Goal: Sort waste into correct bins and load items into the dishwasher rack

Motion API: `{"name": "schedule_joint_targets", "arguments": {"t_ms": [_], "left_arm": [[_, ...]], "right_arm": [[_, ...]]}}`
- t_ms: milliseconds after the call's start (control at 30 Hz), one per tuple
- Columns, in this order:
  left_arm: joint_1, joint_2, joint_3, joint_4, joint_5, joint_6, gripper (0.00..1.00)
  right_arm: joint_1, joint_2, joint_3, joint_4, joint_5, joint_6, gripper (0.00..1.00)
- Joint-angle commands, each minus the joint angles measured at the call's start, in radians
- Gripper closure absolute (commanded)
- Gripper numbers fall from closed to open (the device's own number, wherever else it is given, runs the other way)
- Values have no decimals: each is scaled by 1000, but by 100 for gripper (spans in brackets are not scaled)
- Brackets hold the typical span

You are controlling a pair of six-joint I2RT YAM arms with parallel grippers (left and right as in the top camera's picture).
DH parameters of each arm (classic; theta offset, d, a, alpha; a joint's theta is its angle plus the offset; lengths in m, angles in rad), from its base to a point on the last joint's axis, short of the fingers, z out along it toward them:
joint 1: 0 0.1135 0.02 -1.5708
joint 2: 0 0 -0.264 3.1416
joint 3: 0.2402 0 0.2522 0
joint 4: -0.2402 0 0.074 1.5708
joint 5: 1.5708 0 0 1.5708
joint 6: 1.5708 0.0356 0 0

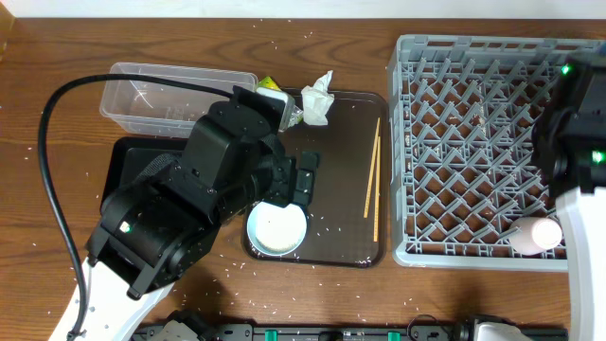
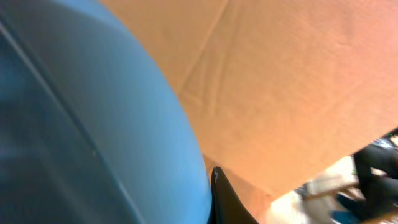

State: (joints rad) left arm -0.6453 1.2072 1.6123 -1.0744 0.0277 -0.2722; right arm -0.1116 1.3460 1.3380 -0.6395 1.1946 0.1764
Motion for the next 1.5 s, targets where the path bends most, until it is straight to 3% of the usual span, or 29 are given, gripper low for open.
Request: {"name": "schedule_joint_targets", "arguments": {"t_ms": [0, 167, 300, 467, 700, 900, 933, 967, 1000, 1067, 1133, 1233, 1467], "left_arm": [[-3, -5, 9, -17, 7, 7, 2], [-3, -5, 9, -23, 7, 7, 2], [-3, -5, 9, -24, 7, 7, 2], [-3, -5, 9, -24, 6, 7, 2], [-3, -5, 9, -24, 6, 7, 2], [-3, -5, 9, -26, 6, 7, 2], [-3, -5, 9, -27, 6, 7, 2], [-3, -5, 9, -27, 6, 7, 2], [-3, -5, 9, -28, 6, 7, 2], [-3, -5, 9, -28, 6, 7, 2], [-3, -5, 9, -28, 6, 7, 2], [-3, -5, 9, -27, 6, 7, 2], [-3, -5, 9, -35, 6, 11, 2]], "right_arm": [[-52, 65, 9, 90, 114, -123, 99], [-73, 172, 9, 269, -79, -541, 99], [-73, 258, 9, 460, -96, -793, 99], [-72, 347, 9, 560, -96, -913, 99], [-71, 444, 9, 514, -92, -860, 98], [-63, 485, 9, 448, -93, -767, 72], [-58, 485, 9, 436, -97, -746, 65], [-51, 483, 9, 434, -97, -719, 50], [-44, 480, 9, 434, -97, -698, 24], [-27, 468, 9, 433, -103, -645, 1], [-5, 446, 9, 396, -160, -621, 1], [26, 403, 9, 250, -428, -610, 1], [37, 384, 10, 92, -693, -330, 1]]}}
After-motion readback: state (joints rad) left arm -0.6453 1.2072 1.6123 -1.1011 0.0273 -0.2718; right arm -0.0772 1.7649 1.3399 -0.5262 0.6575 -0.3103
